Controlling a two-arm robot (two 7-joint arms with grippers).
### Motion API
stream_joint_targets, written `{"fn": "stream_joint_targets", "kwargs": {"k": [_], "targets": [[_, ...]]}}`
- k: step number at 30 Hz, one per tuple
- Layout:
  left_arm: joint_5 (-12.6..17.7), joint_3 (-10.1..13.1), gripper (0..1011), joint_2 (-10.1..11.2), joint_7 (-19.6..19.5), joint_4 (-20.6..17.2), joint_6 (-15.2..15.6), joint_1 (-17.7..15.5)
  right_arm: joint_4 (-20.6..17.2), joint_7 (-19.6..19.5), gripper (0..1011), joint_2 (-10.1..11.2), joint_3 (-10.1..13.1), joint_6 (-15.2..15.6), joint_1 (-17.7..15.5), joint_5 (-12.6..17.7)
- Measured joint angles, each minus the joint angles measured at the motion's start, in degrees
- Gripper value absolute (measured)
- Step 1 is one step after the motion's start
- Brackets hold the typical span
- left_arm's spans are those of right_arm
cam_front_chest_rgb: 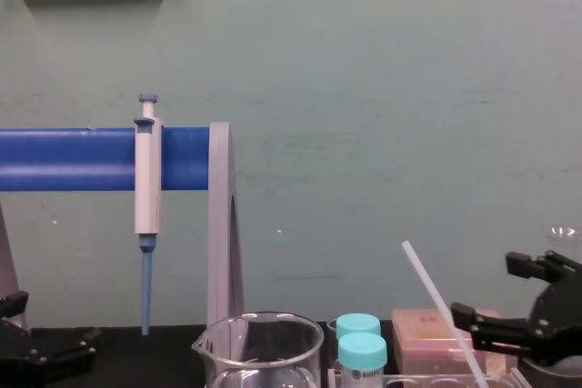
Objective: Pick up the stirring rod with one hand, then place it down.
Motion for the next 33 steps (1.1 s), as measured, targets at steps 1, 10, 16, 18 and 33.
{"fn": "stream_joint_targets", "kwargs": {"k": [1, 10, 16, 18, 33], "targets": [[0.0, 0.0, 1000, 0.0, 0.0, 0.0, 0.0, 0.0, 0.3, 0.7, 1003, -0.2, 0.0, 0.0, 0.3, 0.5], [0.0, 0.0, 1000, 0.0, 0.0, 0.0, 0.0, 0.0, 5.2, 7.8, 1002, -3.0, 1.6, 0.4, 3.9, 6.1], [0.0, 0.0, 1000, 0.0, 0.0, 0.0, 0.0, 0.0, 8.0, 12.2, 1002, -4.5, 2.4, 1.5, 6.0, 9.1], [0.0, 0.0, 1000, 0.0, 0.0, 0.0, 0.0, 0.0, 8.7, 13.4, 1003, -4.9, 2.6, 1.9, 6.5, 10.0], [0.0, 0.0, 1000, 0.0, 0.0, 0.0, 0.0, 0.0, 15.5, 22.1, 1003, -7.8, 4.2, 8.2, 11.1, 16.1]]}}
